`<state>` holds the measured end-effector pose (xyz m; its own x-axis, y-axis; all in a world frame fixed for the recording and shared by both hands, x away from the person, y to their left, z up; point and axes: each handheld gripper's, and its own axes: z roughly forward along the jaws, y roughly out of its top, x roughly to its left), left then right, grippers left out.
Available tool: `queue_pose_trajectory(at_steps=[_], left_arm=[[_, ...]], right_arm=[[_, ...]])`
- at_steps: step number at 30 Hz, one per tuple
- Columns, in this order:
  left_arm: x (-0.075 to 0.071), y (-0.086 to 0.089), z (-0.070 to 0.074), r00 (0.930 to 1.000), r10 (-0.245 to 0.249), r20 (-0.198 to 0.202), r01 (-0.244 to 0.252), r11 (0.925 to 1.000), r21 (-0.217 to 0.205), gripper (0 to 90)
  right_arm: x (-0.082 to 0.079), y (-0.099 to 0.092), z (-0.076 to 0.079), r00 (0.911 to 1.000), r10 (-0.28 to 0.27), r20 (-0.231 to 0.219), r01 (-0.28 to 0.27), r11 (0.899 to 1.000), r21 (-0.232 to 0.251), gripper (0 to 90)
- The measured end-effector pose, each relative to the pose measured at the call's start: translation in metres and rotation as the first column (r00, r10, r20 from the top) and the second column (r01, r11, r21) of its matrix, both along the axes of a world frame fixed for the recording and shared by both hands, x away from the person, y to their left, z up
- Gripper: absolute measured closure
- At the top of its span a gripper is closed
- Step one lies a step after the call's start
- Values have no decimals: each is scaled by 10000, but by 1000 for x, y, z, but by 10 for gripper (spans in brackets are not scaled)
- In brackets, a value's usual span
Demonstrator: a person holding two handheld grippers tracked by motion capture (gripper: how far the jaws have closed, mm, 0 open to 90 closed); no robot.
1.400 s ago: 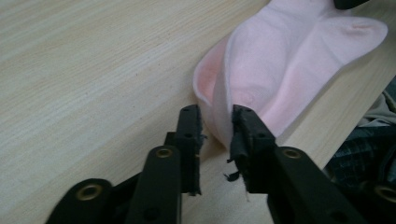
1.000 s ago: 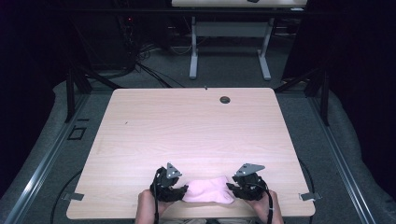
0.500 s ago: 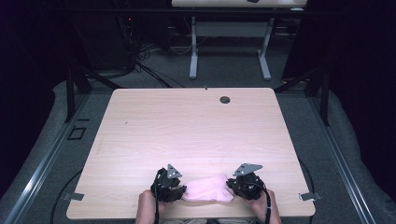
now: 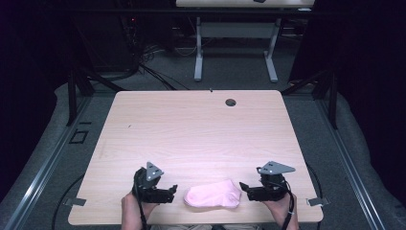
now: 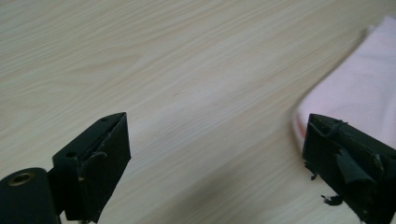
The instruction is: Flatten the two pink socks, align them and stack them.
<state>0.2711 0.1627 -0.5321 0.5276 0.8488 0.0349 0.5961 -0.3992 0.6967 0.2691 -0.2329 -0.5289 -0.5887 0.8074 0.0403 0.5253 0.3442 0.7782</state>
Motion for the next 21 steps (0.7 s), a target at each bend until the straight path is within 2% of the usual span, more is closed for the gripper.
queue_pose_trajectory(at_steps=[2, 3, 5, 7, 10, 11, 12, 13, 14, 15, 16, 17, 18, 21], left_arm=[[0, 12, -2, 9995, 321, 10, -321, 9995, -43, 43], [0, 12, -2, 9995, 321, 10, -321, 9995, -43, 33], [0, 24, -5, 9981, 608, 15, -608, 9981, -70, 28], [0, 39, -11, 9951, 987, -38, -987, 9951, -36, 10], [1, 54, -18, 9902, 1398, -22, -1398, 9902, -56, 5], [1, 54, -18, 9902, 1398, -22, -1398, 9902, -56, 5], [2, 62, -25, 9857, 1687, -10, -1687, 9856, -93, 5], [2, 62, -25, 9857, 1687, -10, -1687, 9856, -93, 5], [4, 69, -31, 9832, 1826, 15, -1826, 9832, -61, 5], [4, 69, -31, 9832, 1826, 15, -1826, 9832, -61, 4], [6, 74, -39, 9802, 1981, -12, -1981, 9802, -2, 4], [6, 74, -39, 9802, 1981, -12, -1981, 9802, -2, 4], [8, 78, -45, 9782, 2074, 65, -2074, 9783, 18, 3], [10, 83, -54, 9753, 2204, 116, -2205, 9754, 59, 4]], right_arm=[[0, -11, 0, 9995, -319, 29, 319, 9995, 38, 97], [0, -16, 0, 9984, -557, 37, 557, 9984, 36, 77], [0, -21, -1, 9973, -738, 48, 738, 9973, 42, 59], [0, -35, -6, 9915, -1303, 26, 1303, 9914, -77, 35], [1, -47, -13, 9839, -1787, -40, 1787, 9839, -63, 25], [1, -47, -13, 9839, -1787, -40, 1787, 9839, -63, 25], [2, -53, -18, 9779, -2088, -131, 2085, 9778, -198, 18], [2, -53, -18, 9779, -2088, -131, 2085, 9778, -198, 18], [5, -59, -24, 9723, -2319, -279, 2310, 9724, -340, 15], [5, -59, -24, 9723, -2319, -279, 2310, 9724, -340, 15], [8, -65, -32, 9659, -2561, -368, 2548, 9663, -357, 15], [8, -65, -32, 9659, -2561, -368, 2548, 9663, -357, 15], [11, -71, -39, 9593, -2778, -515, 2756, 9602, -459, 17], [14, -78, -49, 9515, -2994, -705, 2959, 9536, -559, 17]])
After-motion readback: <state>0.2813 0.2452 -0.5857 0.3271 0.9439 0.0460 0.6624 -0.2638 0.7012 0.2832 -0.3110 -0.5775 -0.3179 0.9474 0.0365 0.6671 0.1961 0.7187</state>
